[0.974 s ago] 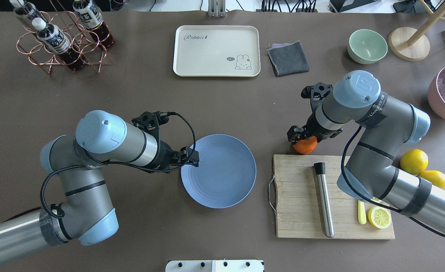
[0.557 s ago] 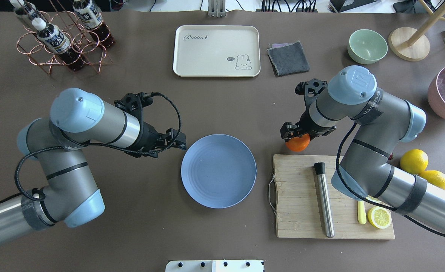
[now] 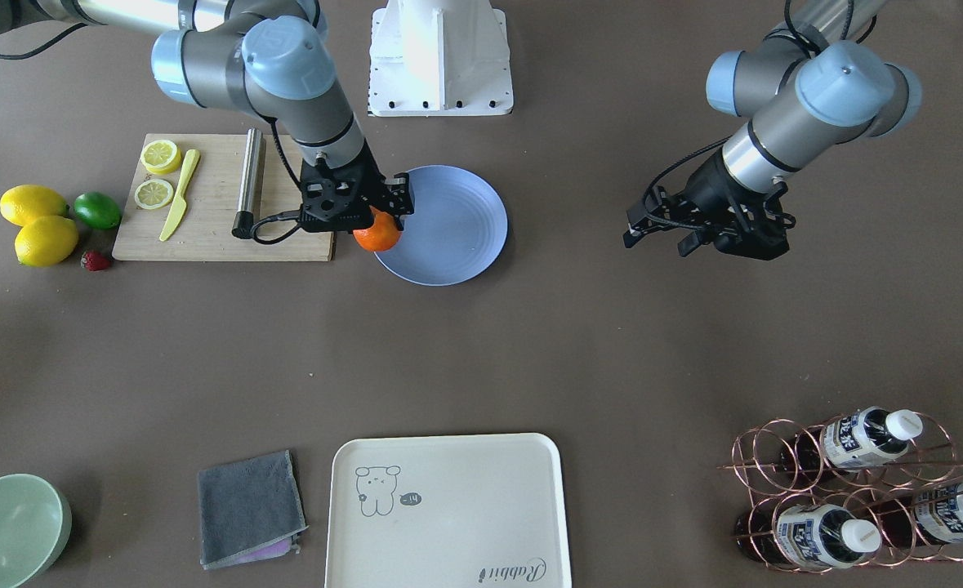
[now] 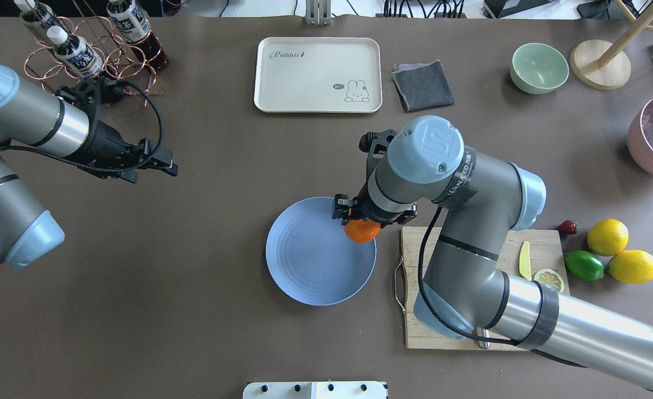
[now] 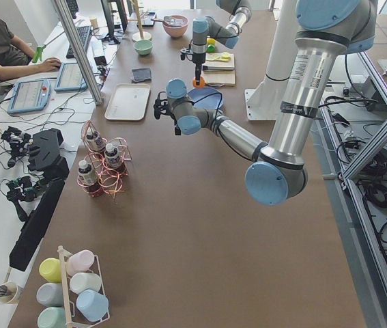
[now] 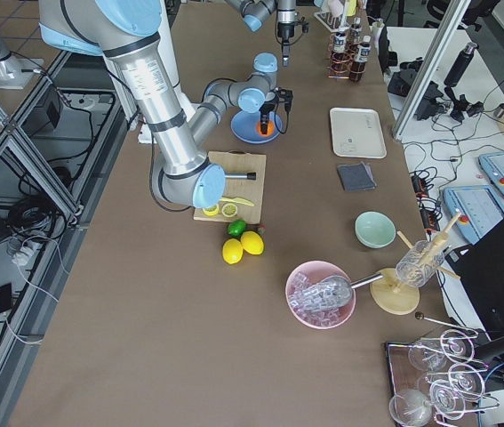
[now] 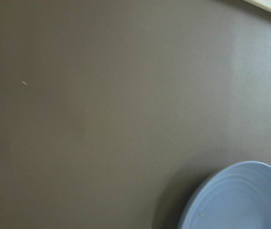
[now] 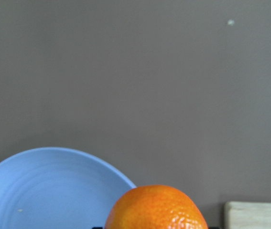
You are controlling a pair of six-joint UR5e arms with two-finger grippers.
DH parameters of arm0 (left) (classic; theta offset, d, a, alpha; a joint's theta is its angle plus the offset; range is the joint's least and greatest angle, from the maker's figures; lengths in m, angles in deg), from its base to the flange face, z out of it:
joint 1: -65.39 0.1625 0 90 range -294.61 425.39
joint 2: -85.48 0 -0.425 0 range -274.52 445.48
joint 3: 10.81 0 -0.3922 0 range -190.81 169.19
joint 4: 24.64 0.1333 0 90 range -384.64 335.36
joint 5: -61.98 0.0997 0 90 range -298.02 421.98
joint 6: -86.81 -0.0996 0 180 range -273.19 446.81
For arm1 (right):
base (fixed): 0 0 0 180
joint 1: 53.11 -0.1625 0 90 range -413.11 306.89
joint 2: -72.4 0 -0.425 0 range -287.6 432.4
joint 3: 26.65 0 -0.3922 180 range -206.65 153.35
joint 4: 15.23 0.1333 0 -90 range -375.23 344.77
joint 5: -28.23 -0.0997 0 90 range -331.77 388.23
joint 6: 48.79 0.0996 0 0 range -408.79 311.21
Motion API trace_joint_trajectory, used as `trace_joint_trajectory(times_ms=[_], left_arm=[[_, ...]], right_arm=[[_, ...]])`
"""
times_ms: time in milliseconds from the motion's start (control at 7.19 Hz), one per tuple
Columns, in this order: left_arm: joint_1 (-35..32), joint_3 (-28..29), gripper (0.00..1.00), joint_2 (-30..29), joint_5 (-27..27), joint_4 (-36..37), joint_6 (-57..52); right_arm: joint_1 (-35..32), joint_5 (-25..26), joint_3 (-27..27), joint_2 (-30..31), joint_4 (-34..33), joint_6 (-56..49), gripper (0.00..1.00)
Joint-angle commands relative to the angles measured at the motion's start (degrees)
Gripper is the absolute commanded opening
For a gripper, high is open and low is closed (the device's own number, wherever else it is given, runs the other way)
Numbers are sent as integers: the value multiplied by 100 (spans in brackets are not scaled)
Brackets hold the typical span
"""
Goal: Pick orange to plate
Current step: 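Lift the orange over the plate with right gripper while left arm withdraws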
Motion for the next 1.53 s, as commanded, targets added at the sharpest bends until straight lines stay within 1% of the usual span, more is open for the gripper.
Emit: trace_joint_trajectory(times_ms=[0, 139, 696, 835, 974, 1113, 1391], left_arm=[[-295, 27, 98, 277, -103, -4, -541], [-313, 9, 98, 294, -103, -4, -542], [-313, -61, 98, 303, -94, -4, -507], [-313, -105, 98, 303, -85, -4, -481], [-313, -123, 98, 312, -68, -4, -463], [-313, -105, 98, 304, -50, -4, -463], [-322, 26, 98, 312, -41, -4, -515]], right_arm=[[624, 566, 353, -425, -113, 305, 0], [669, 594, 748, -705, -87, 332, 0], [634, 568, 787, -664, -61, 262, 0], [625, 568, 796, -638, -61, 279, 20], [617, 559, 796, -611, -61, 262, 54], [599, 550, 778, -611, -61, 244, 100], [486, 428, 664, -593, -104, 244, 100]])
